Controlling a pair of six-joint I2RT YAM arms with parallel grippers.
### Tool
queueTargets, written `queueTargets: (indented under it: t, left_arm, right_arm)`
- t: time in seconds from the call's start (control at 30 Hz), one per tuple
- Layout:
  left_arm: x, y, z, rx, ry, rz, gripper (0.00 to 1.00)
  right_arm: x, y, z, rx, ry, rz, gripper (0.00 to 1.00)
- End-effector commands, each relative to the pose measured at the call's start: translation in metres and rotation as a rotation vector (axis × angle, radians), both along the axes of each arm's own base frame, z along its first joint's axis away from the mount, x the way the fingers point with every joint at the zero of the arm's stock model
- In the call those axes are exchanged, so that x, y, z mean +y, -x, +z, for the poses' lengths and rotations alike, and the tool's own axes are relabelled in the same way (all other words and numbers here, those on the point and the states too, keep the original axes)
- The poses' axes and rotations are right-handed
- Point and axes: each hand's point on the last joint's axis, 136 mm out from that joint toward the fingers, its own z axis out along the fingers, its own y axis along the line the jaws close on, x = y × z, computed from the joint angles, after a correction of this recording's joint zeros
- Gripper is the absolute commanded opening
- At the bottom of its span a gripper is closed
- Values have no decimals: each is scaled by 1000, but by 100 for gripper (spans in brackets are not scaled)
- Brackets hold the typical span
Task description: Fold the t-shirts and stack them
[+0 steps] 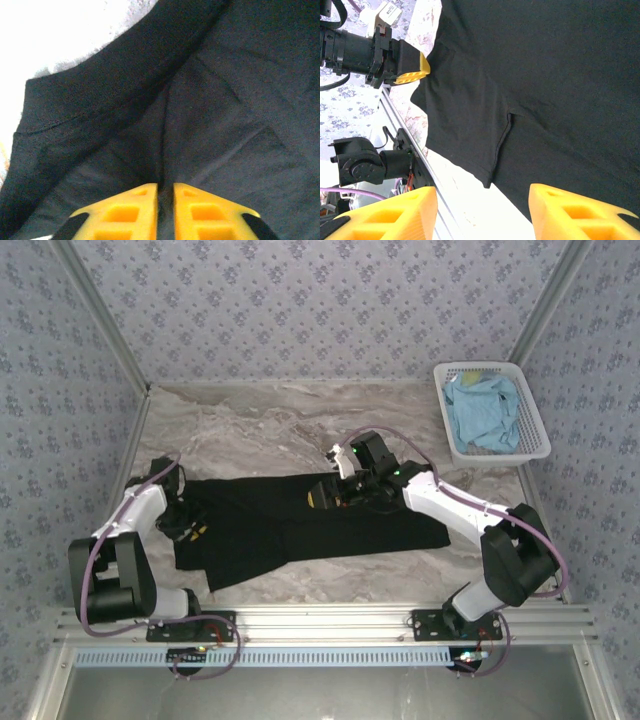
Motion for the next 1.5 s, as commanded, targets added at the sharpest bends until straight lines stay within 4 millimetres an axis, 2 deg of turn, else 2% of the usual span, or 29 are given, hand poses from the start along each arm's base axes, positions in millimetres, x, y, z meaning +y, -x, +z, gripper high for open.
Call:
queueTargets:
  t: [0.0,0.3,0.6,0.73,1.0,1.17,1.47]
  left_arm:
    - [-5,0,-4,7,23,-8,20]
    - [-10,-5,-7,1,40,-28,21]
    - [-9,-6,-2,-4,33,-37,1]
    - [-8,-5,1,1,26,-45,0]
    - [-3,-14,26,-26,-5,-17,0]
    - [-2,-23,35,-5,-3,-15,0]
    - [8,-47,58,17,-48,-28,0]
  right_arm:
    - [3,-3,9,-1,-17,9,54]
    - [2,-1,7,6,-14,11,54]
    - [3,-4,5,11,-13,7,54]
    - [4,-5,5,9,-12,6,54]
    - [3,-5,6,13,-11,5,53]
    - [2,-7,7,13,-9,0,53]
    - [-3,-11,7,11,-8,-17,53]
